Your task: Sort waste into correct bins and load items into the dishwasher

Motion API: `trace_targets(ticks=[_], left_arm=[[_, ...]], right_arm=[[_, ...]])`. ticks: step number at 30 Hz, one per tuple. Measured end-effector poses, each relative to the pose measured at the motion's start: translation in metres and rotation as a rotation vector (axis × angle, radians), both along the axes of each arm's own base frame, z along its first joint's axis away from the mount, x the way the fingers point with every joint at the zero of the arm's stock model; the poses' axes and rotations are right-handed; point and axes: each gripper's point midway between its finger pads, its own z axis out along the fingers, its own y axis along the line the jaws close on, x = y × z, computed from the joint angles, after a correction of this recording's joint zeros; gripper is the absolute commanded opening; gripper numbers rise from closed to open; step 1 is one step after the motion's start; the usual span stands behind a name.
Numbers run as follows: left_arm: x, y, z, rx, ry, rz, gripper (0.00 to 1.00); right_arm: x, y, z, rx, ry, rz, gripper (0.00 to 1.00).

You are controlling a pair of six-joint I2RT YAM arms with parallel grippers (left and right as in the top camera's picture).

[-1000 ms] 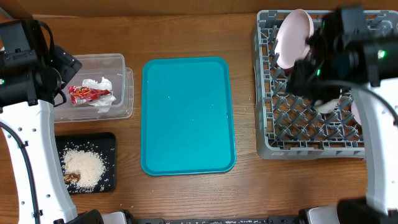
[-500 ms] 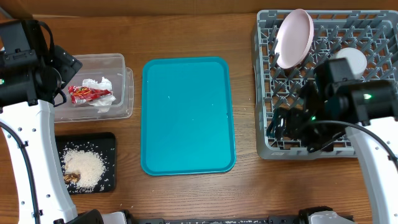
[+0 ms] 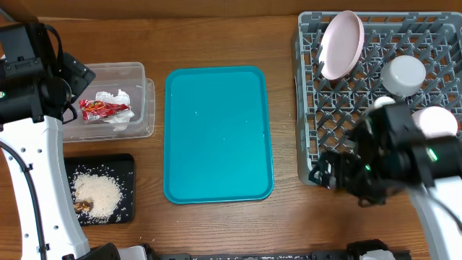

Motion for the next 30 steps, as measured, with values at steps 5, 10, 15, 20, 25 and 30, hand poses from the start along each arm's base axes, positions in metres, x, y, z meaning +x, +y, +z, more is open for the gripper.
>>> trace_targets(ticks=[5, 10, 15, 20, 25, 30], left_arm=[[0.0, 0.0, 0.0, 0.0, 0.0, 0.0, 1.0], [0.0, 0.0, 0.0, 0.0, 0.0, 0.0, 1.0], [0.0, 0.0, 0.0, 0.0, 0.0, 0.0, 1.0], [0.0, 0.0, 0.0, 0.0, 0.0, 0.0, 1.0], [0.0, 0.0, 0.0, 0.0, 0.0, 0.0, 1.0], [0.0, 0.0, 0.0, 0.0, 0.001, 0.0, 1.0]], right_arm=[[-0.023, -0.003, 0.024, 0.028, -0.168, -0.013, 1.0], [-0.037, -0.005, 0.035, 0.044, -0.258, -0.019, 1.0], [-0.03, -0.005, 0.04, 0.045, -0.315, -0.002, 1.0], [-0.008, -0.001, 0.053, 0.049, -0.444, 0.039, 1.0], [0.008, 0.005, 0.069, 0.063, -0.57, 0.081, 1.0], [0.011, 0.006, 0.076, 0.071, -0.734, 0.111, 1.0]])
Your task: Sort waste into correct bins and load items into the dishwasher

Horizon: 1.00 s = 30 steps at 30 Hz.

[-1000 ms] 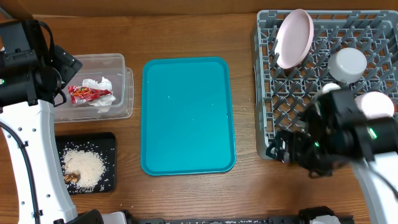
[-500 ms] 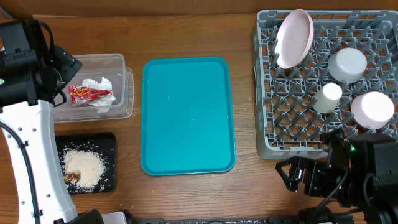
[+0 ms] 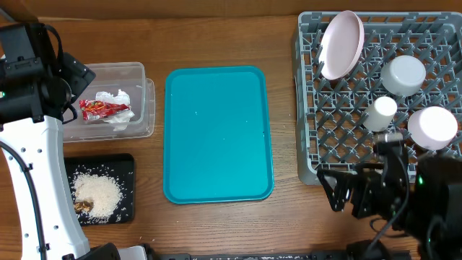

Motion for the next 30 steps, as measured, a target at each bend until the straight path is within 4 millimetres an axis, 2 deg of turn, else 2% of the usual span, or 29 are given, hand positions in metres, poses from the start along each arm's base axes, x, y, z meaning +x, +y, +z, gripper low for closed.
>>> trace_targets(ticks=[7, 10, 18, 30], left_arm=[[0.0, 0.0, 0.0, 0.0, 0.0, 0.0, 1.0], [0.0, 0.0, 0.0, 0.0, 0.0, 0.0, 1.0], [0.0, 0.0, 0.0, 0.0, 0.0, 0.0, 1.0], [0.0, 0.0, 0.0, 0.0, 0.0, 0.0, 1.0]], right_arm=[[0.007, 0.001, -0.004, 0.037, -0.309, 0.011, 1.0], [0.012, 0.002, -0.012, 0.048, -0.399, 0.013, 1.0], [0.037, 0.009, -0.05, 0.073, -0.51, 0.025, 1.0], [0.041, 0.015, -0.064, 0.113, -0.681, 0.056, 1.0]])
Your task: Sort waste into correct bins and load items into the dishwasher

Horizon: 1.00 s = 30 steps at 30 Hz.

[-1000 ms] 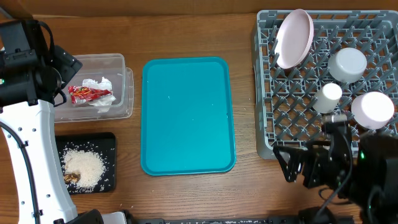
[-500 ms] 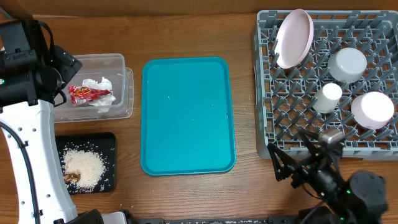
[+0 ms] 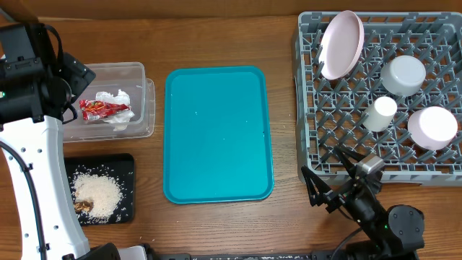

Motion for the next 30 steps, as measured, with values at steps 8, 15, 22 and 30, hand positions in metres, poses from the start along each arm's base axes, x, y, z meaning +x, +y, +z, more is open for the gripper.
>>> trace_targets(ticks=[8, 15, 22, 30], left_arm=[[0.0, 0.0, 0.0, 0.0, 0.0, 0.0, 1.0], [0.0, 0.0, 0.0, 0.0, 0.0, 0.0, 1.0], [0.0, 0.0, 0.0, 0.0, 0.0, 0.0, 1.0], [0.0, 0.0, 0.0, 0.0, 0.0, 0.0, 1.0]], right_arm=[[0.007, -0.002, -0.008, 0.01, -0.068, -0.021, 1.0], [0.013, -0.01, -0.021, 0.017, -0.106, -0.071, 1.0], [0.023, -0.025, -0.024, 0.028, -0.148, -0.168, 1.0], [0.036, -0.056, -0.037, 0.019, -0.103, -0.356, 1.0]])
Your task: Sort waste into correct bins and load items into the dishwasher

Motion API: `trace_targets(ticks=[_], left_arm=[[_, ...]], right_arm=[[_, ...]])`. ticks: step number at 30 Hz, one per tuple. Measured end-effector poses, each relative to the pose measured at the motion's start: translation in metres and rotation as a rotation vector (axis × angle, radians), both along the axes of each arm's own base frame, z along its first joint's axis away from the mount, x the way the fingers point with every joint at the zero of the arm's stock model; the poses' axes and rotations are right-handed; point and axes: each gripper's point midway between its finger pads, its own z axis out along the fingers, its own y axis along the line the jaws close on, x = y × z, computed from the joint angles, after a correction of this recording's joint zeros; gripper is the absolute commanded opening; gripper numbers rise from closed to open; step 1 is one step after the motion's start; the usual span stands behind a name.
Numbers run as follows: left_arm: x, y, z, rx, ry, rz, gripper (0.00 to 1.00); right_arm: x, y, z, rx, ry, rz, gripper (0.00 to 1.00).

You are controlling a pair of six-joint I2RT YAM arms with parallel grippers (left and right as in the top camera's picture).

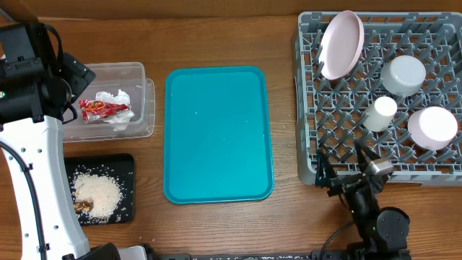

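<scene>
The grey dish rack (433, 36) at the right holds a pink plate (341, 45) standing on edge, a white cup (403, 74), a smaller white cup (380, 113) and a white bowl (432, 128). A red wrapper (101, 109) and crumpled white paper (119, 97) lie in the clear plastic bin (137, 72). Rice and brown scraps (95, 195) fill the black tray (126, 162). My right gripper (339, 165) stands open and empty at the rack's front edge, its arm low by the table's front. My left arm (29, 72) hangs over the bin's left end, its fingers hidden.
A bare teal serving tray (216, 133) lies in the middle of the wooden table, between the bins and the rack. The left arm's white link (40, 188) runs down the left side beside the black tray.
The right arm has drawn back a little more toward the table's front, and its open gripper has shifted right and up to the rack's front edge. Nothing else moved.
First the right arm lay over the rack's front right part, covering the small cup and part of the bowl. Then it stood at the rack's front edge with both showing. Later it sat low before the rack, empty. The left arm stayed still throughout.
</scene>
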Motion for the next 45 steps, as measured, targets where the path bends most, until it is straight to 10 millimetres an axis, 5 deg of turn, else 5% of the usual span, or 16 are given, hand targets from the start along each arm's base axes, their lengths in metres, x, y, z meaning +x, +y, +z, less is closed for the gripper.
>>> trace_targets(ticks=[5, 19, 45], left_arm=[[0.0, 0.0, 0.0, 0.0, 0.0, 0.0, 1.0], [0.0, 0.0, 0.0, 0.0, 0.0, 0.0, 1.0], [0.0, 0.0, 0.0, 0.0, 0.0, 0.0, 1.0]], right_arm=[[0.004, -0.018, -0.024, -0.012, 0.098, -0.097, 1.0], [0.006, -0.042, -0.024, -0.027, 0.095, -0.199, 1.0], [0.006, -0.044, -0.024, -0.028, 0.095, -0.206, 1.0]])
